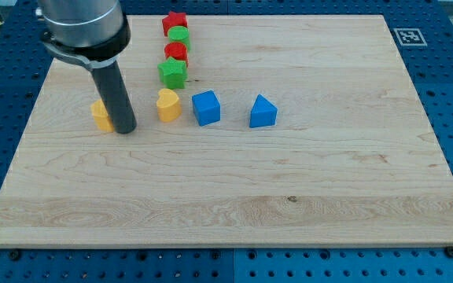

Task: Nudge the cube a little bit up

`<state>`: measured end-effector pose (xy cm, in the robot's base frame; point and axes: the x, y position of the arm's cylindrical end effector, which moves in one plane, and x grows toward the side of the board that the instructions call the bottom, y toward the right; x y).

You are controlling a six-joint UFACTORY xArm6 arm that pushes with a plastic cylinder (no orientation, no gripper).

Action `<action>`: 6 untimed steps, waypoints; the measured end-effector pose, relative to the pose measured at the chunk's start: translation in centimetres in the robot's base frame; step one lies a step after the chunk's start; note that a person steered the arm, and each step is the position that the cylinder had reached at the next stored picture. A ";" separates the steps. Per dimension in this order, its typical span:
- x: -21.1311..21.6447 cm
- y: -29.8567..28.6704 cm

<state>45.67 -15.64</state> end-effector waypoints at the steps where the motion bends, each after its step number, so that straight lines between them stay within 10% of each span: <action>1: 0.0 4.2; 4: 5.5 29.8; 6: 0.1 34.3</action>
